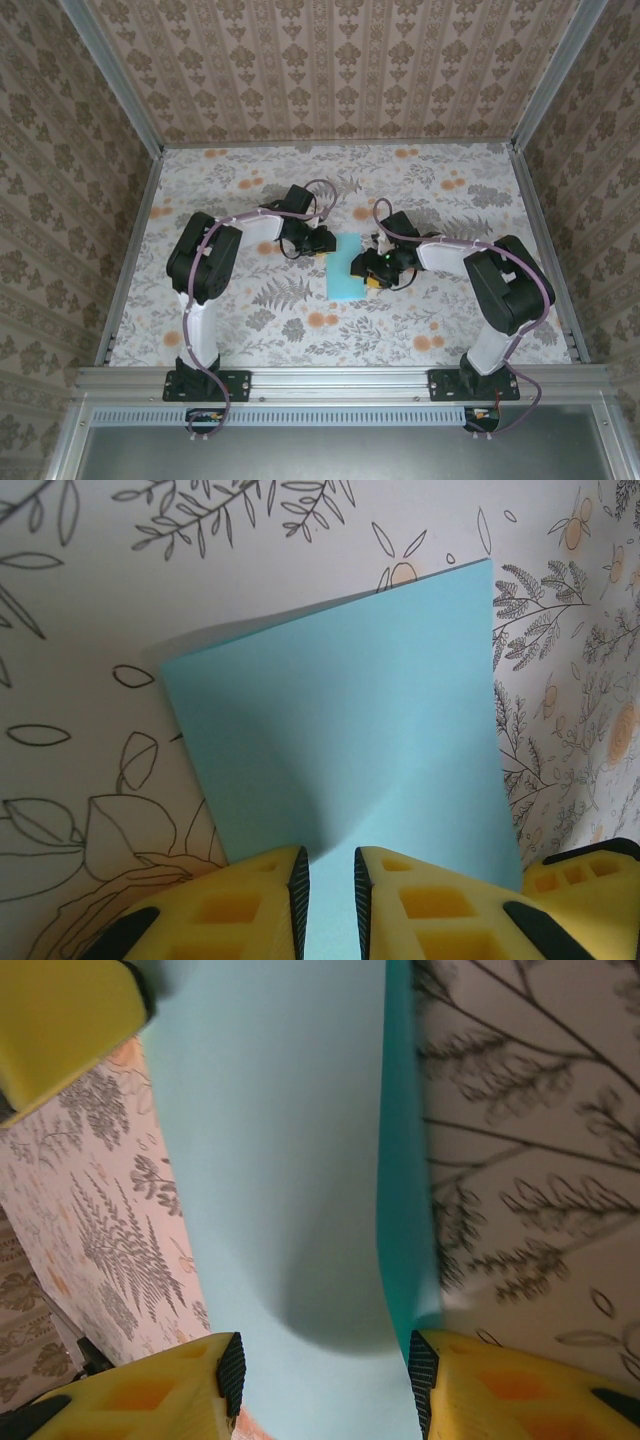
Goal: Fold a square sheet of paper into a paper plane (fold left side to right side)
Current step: Fold the triangle a second time at the center of the table.
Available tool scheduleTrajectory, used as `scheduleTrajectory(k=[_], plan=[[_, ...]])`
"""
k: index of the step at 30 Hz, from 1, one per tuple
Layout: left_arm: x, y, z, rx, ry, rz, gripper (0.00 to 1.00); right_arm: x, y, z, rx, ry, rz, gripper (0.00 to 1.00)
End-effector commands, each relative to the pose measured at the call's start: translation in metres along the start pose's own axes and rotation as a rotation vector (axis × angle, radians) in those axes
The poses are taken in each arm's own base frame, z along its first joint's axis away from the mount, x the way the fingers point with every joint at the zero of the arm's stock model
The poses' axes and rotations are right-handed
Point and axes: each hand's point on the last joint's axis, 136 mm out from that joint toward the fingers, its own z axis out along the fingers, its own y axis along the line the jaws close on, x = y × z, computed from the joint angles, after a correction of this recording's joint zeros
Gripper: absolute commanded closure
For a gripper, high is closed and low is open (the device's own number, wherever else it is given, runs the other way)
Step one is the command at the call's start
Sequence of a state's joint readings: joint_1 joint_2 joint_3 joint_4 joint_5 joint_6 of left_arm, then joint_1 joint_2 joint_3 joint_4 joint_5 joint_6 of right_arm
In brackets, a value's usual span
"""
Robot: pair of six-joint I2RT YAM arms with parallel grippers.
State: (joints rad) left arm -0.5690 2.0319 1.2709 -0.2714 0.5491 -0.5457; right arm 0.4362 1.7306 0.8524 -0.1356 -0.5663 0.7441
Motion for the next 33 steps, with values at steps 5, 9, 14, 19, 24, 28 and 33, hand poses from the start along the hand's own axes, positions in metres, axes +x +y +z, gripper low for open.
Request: scheduleTrajectory(k=[5, 9, 14, 19, 24, 28, 33], plan=[[0.005, 0.001, 0.003, -0.019, 0.022, 0.018, 0.75, -0.016, 0.023, 0.001, -0.075, -0.031, -0.070, 0.48], [-0.002, -0.005, -0.002, -0.011, 0.009, 0.040, 0.72, -0.024, 0.026, 0.000, -0.094, -0.043, -0.095, 0.47], [-0.008, -0.008, -0.008, -0.005, -0.001, 0.054, 0.71, -0.034, 0.030, 0.001, -0.139, -0.038, -0.126, 0.46], [-0.011, -0.007, -0.008, -0.002, -0.004, 0.052, 0.71, -0.046, 0.032, -0.003, -0.161, -0.050, -0.148, 0.45], [-0.020, -0.013, -0.023, 0.006, -0.056, 0.088, 0.64, -0.047, 0.030, -0.002, -0.164, -0.023, -0.099, 0.50], [-0.032, -0.024, -0.061, 0.001, -0.182, 0.160, 0.57, -0.047, 0.022, 0.002, -0.137, -0.003, -0.035, 0.57], [-0.017, -0.037, -0.107, -0.052, -0.302, 0.314, 0.46, -0.055, 0.017, 0.003, -0.122, -0.009, 0.016, 0.68]])
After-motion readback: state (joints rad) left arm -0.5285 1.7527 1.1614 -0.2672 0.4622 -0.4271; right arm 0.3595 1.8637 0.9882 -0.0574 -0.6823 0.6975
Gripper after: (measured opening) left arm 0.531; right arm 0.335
